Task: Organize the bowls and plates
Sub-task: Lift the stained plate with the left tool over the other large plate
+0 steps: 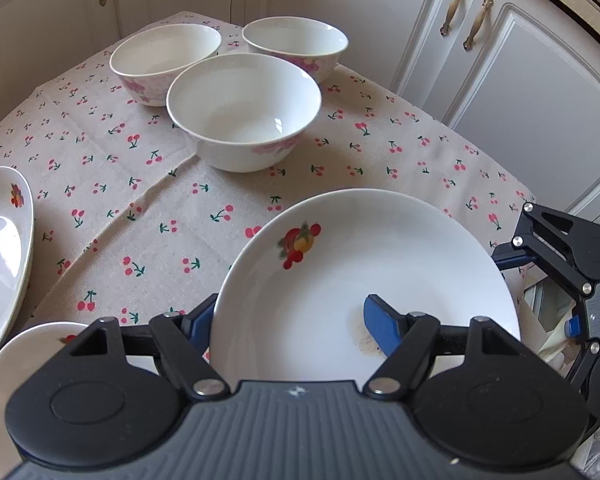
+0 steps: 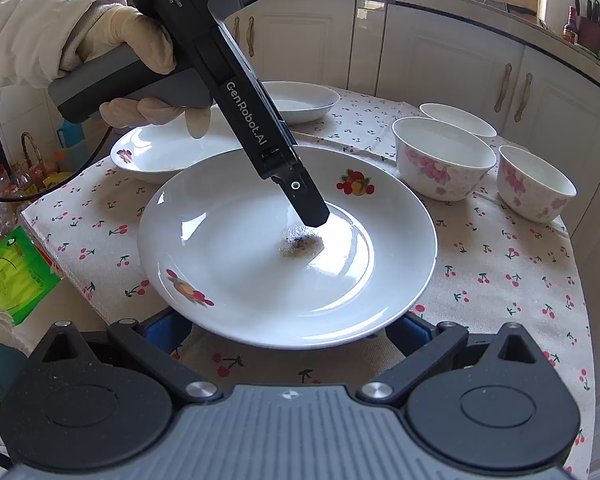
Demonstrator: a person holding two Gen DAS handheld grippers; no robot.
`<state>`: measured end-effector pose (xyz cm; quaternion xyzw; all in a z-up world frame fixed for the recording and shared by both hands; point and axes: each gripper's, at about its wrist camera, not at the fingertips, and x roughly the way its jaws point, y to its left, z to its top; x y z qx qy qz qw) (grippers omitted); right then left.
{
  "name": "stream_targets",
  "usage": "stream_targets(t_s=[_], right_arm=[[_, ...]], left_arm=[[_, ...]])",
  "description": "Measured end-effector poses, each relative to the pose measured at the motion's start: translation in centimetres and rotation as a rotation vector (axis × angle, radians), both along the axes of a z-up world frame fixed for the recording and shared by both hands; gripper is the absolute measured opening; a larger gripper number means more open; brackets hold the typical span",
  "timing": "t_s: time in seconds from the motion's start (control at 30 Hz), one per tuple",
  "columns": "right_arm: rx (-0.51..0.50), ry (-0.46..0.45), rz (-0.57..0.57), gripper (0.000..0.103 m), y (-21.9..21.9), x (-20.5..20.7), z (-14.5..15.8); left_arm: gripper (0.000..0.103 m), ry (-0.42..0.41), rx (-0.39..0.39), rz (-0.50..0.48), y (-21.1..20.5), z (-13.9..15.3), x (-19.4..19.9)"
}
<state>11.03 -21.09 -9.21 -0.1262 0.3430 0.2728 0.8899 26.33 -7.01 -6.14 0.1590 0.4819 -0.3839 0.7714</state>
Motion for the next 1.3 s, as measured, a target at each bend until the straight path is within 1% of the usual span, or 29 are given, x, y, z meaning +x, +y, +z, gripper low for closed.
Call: stream_targets(t_s=[0.2,0.33,0.53,0.7,0.97,1.1,1.3], right_arm=[[0.009,-0.001,0.017,0.103,0.4,0.6,1.2],[0.005,-0.011,0.042,0.103,1.5,1.2,2.0],[0.006,-0.021,0.101,0.103,3.9,2.6,3.0],[-0.001,-0.023,0.167,0.103,6.7,4.0,3.2],[-0.015,0.010,0.241,0.103,11.0,6.0,2.6],[-0.033,0.027,0.250,0.103,12.4,6.6,2.3],[-0.065,0.037,0.244,0.103,13.7,7.2,2.3]], left_arm=[[0.075,-0.022,-0.021,0.024,1.1,1.3,0.0],[0.075,-0.039,-0.038,0.056,2.6,2.2,0.0],[0.075,-0.064,-0.048,0.126,6.0,3.3,0.1],[0.075,-0.074,-0.057,0.200,9.7,3.7,-0.2],[0.075,-0.066,-0.069,0.298,14.4,2.8,0.1],[0.075,-0.051,-0.085,0.322,15.7,2.0,0.7],[0.075,-0.034,-0.100,0.333,16.7,0.9,1.5]])
